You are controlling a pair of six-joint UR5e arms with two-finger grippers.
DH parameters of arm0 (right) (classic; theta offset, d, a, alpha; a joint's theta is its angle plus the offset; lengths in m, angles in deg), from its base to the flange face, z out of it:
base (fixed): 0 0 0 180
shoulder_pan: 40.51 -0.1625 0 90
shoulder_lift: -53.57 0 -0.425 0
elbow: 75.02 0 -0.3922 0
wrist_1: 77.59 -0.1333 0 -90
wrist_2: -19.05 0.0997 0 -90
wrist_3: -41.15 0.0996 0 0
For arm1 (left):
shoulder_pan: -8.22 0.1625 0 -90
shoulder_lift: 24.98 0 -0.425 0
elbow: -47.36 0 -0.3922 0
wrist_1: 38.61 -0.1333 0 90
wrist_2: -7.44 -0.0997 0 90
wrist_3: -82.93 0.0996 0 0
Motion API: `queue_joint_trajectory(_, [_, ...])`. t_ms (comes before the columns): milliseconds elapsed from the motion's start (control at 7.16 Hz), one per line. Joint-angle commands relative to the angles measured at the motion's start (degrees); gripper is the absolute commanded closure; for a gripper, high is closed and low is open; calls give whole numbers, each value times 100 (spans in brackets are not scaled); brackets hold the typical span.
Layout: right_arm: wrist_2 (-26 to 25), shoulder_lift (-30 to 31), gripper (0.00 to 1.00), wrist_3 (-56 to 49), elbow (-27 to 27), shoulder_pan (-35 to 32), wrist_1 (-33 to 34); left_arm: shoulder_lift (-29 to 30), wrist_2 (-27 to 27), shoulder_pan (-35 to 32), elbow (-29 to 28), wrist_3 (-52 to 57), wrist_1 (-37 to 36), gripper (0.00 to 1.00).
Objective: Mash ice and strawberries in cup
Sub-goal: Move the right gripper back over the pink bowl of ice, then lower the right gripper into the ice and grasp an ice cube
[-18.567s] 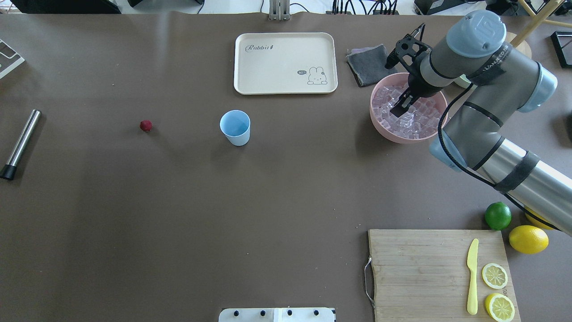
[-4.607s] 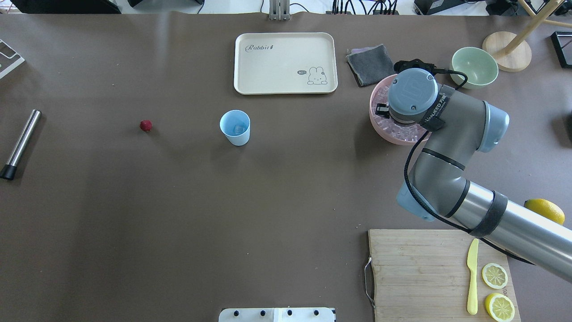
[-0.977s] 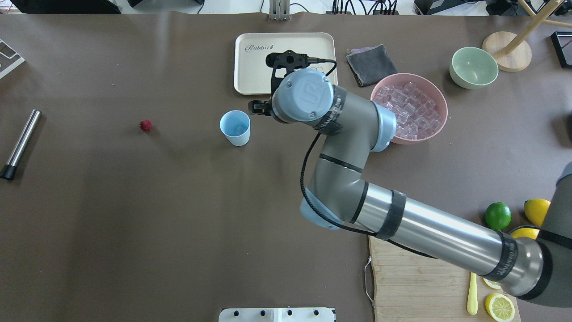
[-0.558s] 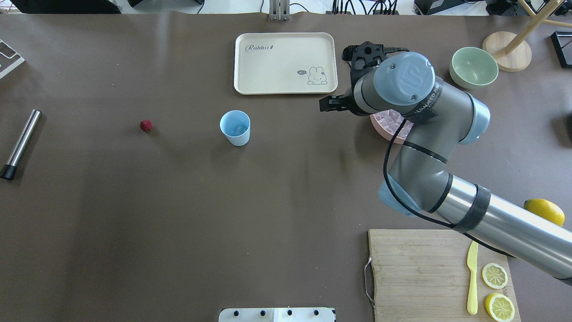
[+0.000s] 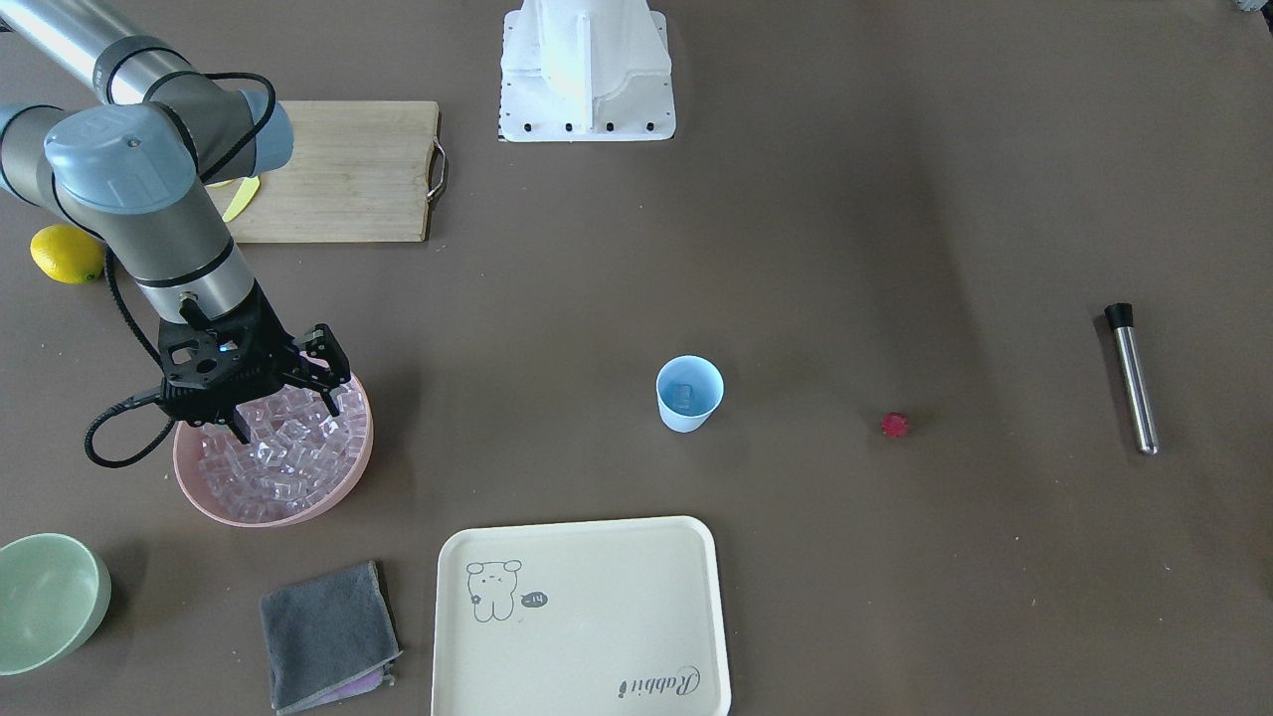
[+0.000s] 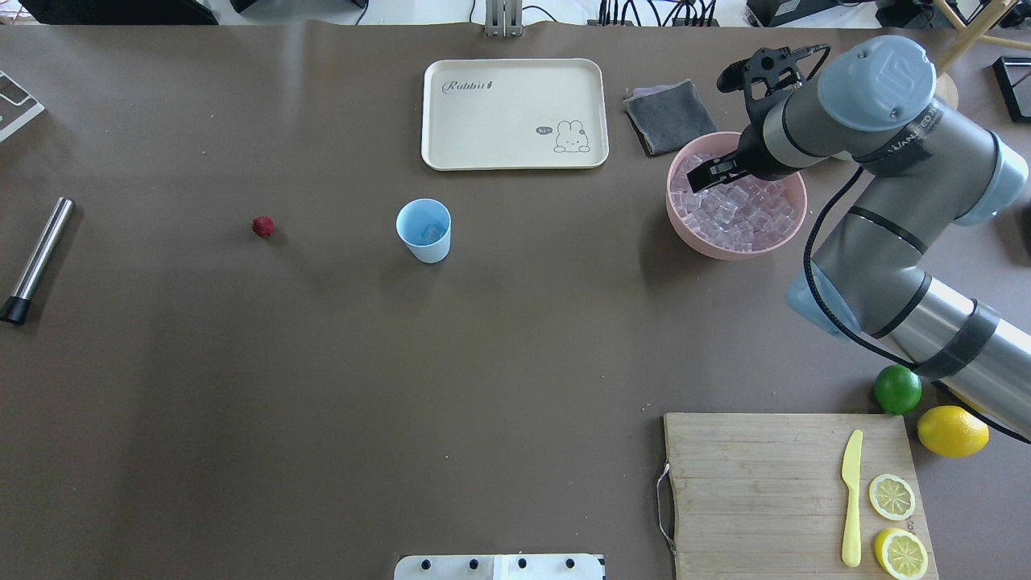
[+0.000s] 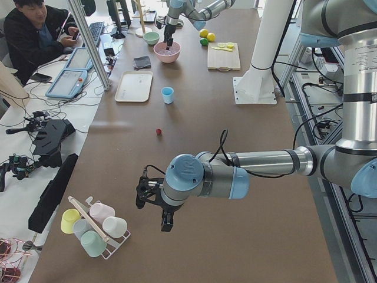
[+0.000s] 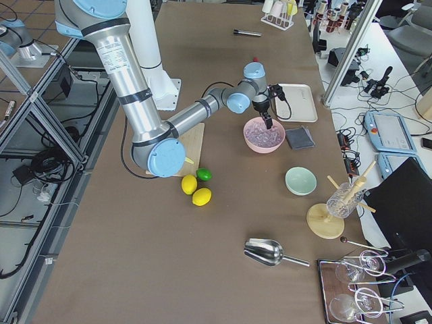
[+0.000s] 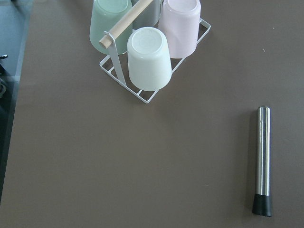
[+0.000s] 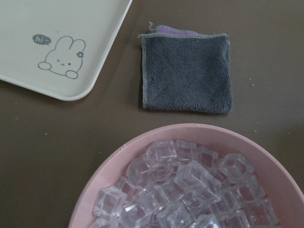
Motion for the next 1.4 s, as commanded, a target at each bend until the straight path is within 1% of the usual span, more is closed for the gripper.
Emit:
queue_joint_trajectory(0, [-393,64,17,-202,94,137,164,-2,37,0,-4,1,13,1])
queue_joint_trajectory(140, [-806,3,20,-220,94,409,339,-2,37,0,4,1,14,1])
queue_joint_trajectory(279, [-897,3,26,-229,77,463,367,-2,37,0,13,1,14,1])
queue_joint_trajectory(419, [-898,20,30,-237,94,464,376,-2,37,0,-13,1,14,1])
queue_joint_trajectory(558, [-889,29,36,-246,129,473,385,-11,46,0,30,1,5,1])
queue_joint_trajectory(698, [-898,29,38,-238,147,499,394,-80,194,0,57,1,13,1])
queue_joint_trajectory(838, [-898,29,44,-237,138,508,464,-81,204,0,48,1,14,1])
queue_joint_trajectory(977, [-915,20,54,-229,138,569,473,-90,204,0,48,1,14,1])
queue_joint_trajectory(1256, [-942,46,55,-229,155,578,473,-125,213,-9,57,1,14,1])
